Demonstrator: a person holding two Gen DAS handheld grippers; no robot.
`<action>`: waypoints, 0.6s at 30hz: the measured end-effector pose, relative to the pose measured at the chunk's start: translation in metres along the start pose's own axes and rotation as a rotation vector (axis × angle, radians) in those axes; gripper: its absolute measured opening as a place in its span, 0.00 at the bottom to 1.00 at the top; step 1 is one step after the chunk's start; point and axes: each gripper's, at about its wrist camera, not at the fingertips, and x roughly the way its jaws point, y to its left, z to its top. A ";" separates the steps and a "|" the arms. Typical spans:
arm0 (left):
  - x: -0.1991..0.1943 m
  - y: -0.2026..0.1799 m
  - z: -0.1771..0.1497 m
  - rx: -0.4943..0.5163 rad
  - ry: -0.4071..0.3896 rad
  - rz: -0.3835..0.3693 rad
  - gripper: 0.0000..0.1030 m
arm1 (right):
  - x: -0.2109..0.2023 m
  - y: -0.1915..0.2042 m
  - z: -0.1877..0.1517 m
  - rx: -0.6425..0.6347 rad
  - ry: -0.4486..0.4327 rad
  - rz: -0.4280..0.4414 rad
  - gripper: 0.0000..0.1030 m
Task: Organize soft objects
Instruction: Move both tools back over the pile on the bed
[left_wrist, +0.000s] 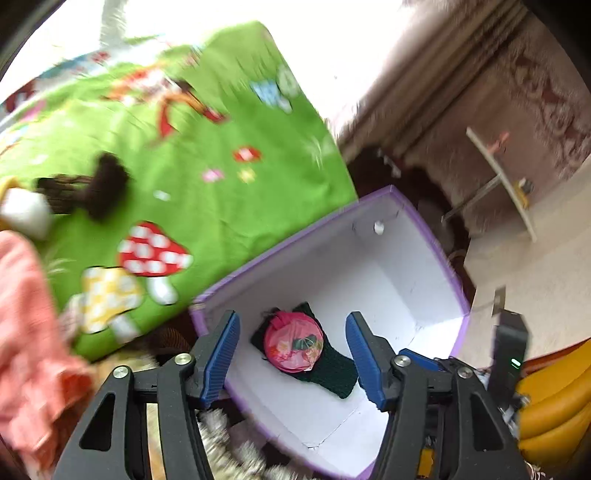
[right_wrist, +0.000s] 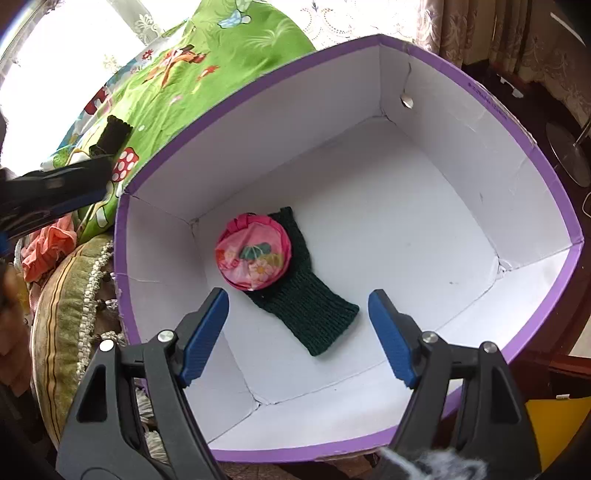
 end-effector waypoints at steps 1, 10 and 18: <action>-0.021 0.007 -0.003 -0.009 -0.057 0.006 0.64 | 0.000 0.003 0.001 -0.008 -0.003 -0.002 0.78; -0.173 0.114 -0.084 -0.204 -0.435 0.251 0.75 | 0.003 0.053 0.015 -0.116 -0.021 0.033 0.78; -0.218 0.220 -0.160 -0.491 -0.486 0.335 0.76 | -0.012 0.122 0.027 -0.245 -0.092 0.201 0.81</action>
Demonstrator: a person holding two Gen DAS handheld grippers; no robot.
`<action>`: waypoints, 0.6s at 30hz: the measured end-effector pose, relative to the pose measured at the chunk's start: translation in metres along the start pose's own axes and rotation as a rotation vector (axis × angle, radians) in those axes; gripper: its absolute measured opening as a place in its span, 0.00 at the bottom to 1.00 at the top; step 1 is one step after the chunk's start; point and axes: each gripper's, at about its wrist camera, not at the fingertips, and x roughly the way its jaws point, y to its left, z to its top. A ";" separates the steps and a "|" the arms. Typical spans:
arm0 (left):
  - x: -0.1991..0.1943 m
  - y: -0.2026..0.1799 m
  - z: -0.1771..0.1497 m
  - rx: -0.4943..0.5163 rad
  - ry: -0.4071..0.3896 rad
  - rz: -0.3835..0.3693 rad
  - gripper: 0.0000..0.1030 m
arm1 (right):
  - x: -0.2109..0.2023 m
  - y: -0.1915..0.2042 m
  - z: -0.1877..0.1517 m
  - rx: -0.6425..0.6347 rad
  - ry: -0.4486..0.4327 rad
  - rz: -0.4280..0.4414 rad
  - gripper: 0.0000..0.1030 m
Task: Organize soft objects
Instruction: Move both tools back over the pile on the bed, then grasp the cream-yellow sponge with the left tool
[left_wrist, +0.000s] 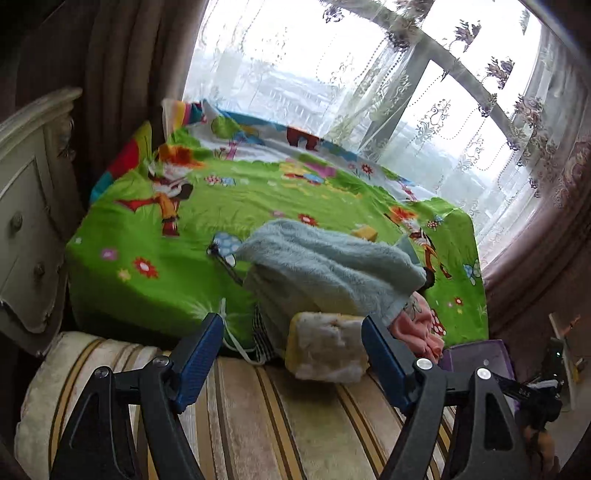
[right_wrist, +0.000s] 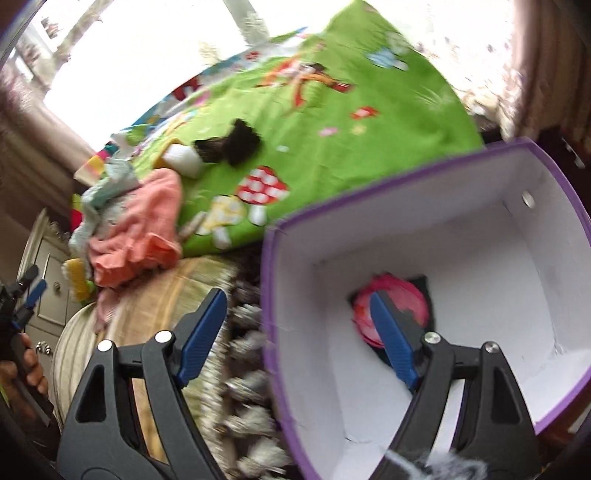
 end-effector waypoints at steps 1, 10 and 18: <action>0.001 -0.002 -0.002 0.008 0.006 -0.021 0.76 | 0.004 0.011 0.005 -0.022 0.003 0.003 0.81; 0.034 -0.038 -0.023 0.071 0.125 -0.035 0.83 | 0.020 0.101 0.046 -0.250 -0.028 0.014 0.85; 0.061 -0.044 -0.026 0.092 0.199 0.016 0.85 | 0.034 0.135 0.072 -0.337 -0.033 0.006 0.87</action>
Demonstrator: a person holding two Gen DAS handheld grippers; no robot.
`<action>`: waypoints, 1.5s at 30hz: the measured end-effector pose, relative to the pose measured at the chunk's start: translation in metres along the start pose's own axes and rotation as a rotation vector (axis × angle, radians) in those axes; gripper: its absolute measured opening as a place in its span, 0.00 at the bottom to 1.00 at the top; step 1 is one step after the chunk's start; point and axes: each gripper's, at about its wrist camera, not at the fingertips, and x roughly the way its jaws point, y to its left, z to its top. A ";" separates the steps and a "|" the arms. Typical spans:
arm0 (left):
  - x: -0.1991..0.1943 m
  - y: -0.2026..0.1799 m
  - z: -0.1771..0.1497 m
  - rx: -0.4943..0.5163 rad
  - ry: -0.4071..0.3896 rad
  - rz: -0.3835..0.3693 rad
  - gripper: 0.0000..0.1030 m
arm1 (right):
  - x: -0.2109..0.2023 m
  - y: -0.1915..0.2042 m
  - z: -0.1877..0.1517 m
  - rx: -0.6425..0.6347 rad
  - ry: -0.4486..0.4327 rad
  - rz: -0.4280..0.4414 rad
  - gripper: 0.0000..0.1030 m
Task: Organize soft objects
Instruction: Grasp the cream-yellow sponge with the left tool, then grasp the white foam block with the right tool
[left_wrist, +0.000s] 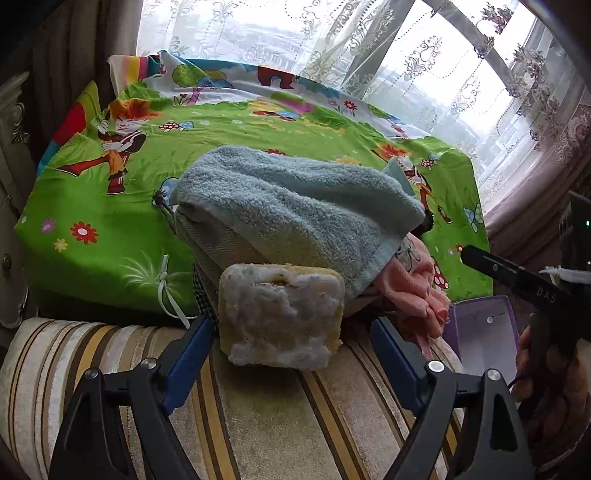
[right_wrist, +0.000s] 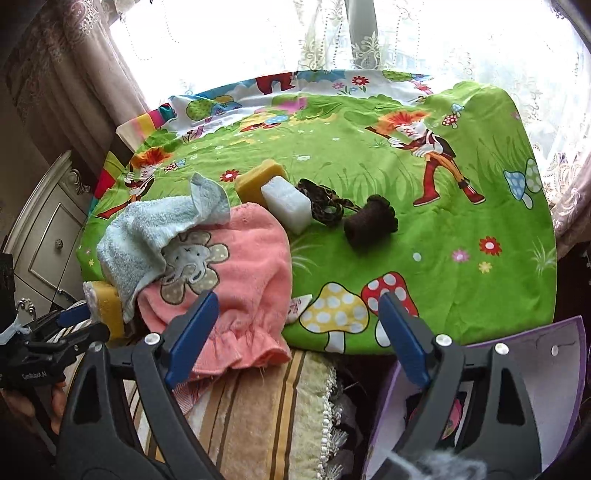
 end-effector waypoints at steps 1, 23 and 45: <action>0.001 -0.001 0.000 0.010 -0.002 0.009 0.85 | 0.002 0.002 0.004 -0.009 -0.001 -0.003 0.87; -0.028 0.025 0.024 -0.048 -0.130 0.003 0.60 | 0.097 0.012 0.074 -0.145 0.084 -0.048 0.88; -0.035 0.029 0.026 -0.069 -0.172 0.001 0.60 | 0.088 -0.001 0.095 -0.155 0.023 0.041 0.42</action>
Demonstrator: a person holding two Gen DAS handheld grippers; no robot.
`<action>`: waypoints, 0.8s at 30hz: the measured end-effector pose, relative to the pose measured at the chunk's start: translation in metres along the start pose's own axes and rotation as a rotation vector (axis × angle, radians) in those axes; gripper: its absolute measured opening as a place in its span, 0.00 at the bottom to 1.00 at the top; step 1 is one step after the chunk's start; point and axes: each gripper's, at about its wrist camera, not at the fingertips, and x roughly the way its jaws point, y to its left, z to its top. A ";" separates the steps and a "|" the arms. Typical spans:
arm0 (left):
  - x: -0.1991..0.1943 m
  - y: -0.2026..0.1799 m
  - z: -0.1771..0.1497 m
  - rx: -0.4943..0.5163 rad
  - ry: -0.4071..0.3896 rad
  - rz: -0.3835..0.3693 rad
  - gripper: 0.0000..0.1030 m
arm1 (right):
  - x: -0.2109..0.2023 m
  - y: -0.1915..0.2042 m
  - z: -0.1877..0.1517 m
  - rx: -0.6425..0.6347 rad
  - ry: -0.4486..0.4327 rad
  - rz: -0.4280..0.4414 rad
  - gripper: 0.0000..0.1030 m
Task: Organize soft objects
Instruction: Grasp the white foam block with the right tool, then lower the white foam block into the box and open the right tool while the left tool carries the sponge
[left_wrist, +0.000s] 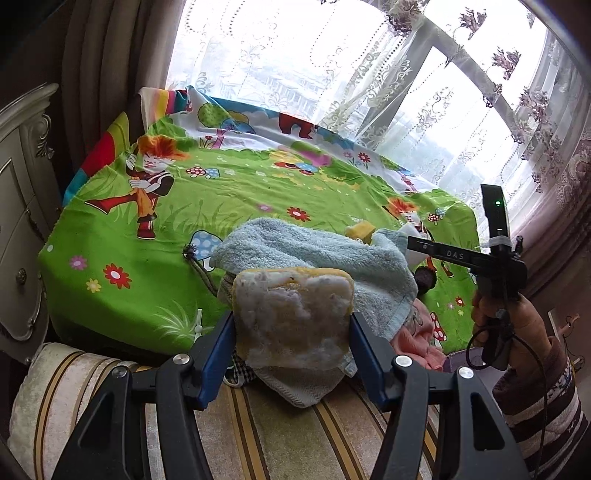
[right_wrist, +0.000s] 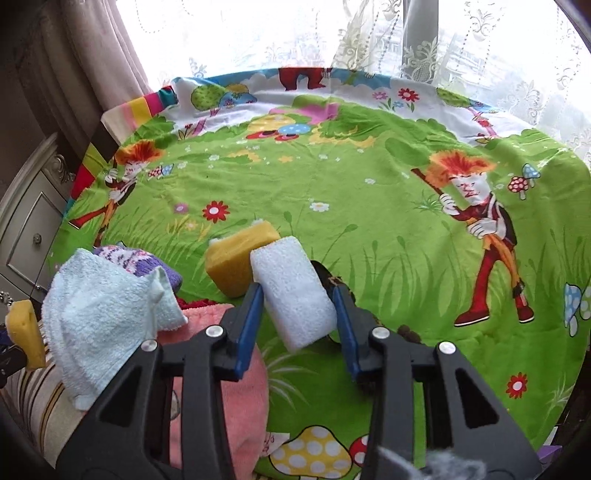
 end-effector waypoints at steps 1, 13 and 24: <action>-0.002 -0.003 0.000 0.004 -0.005 -0.005 0.60 | -0.012 -0.004 0.000 0.006 -0.021 -0.004 0.42; -0.012 -0.078 -0.010 0.170 -0.018 -0.118 0.60 | -0.160 -0.085 -0.081 0.223 -0.180 -0.064 0.42; 0.030 -0.199 -0.051 0.409 0.129 -0.286 0.60 | -0.163 -0.174 -0.238 0.599 -0.032 -0.095 0.42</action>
